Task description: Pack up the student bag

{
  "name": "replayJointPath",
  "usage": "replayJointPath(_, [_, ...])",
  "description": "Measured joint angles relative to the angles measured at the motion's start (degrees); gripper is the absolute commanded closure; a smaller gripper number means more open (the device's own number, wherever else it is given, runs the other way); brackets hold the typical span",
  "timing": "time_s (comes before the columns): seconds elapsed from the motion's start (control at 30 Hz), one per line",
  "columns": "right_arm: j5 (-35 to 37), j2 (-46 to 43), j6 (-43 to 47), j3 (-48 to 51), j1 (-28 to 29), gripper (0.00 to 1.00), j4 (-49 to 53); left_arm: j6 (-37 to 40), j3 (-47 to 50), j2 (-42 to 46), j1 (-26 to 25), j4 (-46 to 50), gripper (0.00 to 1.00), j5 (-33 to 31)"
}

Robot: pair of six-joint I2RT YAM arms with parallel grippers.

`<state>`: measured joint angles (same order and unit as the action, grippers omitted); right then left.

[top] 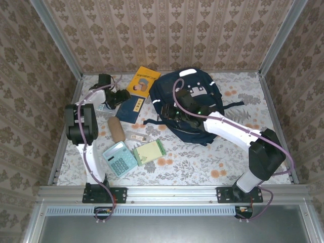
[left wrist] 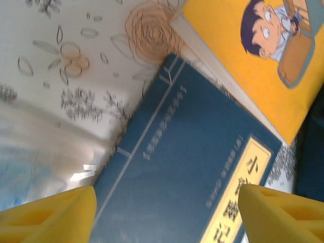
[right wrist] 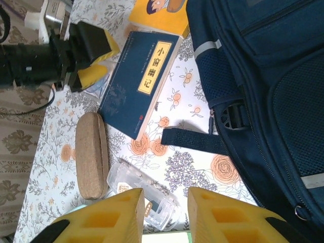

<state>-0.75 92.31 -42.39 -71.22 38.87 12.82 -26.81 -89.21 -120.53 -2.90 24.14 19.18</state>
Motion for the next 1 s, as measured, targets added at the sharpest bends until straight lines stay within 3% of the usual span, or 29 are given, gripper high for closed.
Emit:
replayJointPath(0.23, [-0.02, 2.08, 0.81, -3.02, 0.02, 0.63, 2.4, -0.52, 0.35, -1.42, -0.92, -0.9, 0.28, 0.94])
replayJointPath(0.57, [-2.89, 9.84, 0.39, -9.68, 0.02, 0.61, 2.82, -6.25, 12.46, 6.84, -6.84, -4.42, 0.26, 0.11])
replayJointPath(1.0, [-5.92, 24.92, -4.17, -19.74, 2.73, 0.61, 3.17, -6.62, 17.7, 12.7, -4.83, -3.37, 0.26, -0.04])
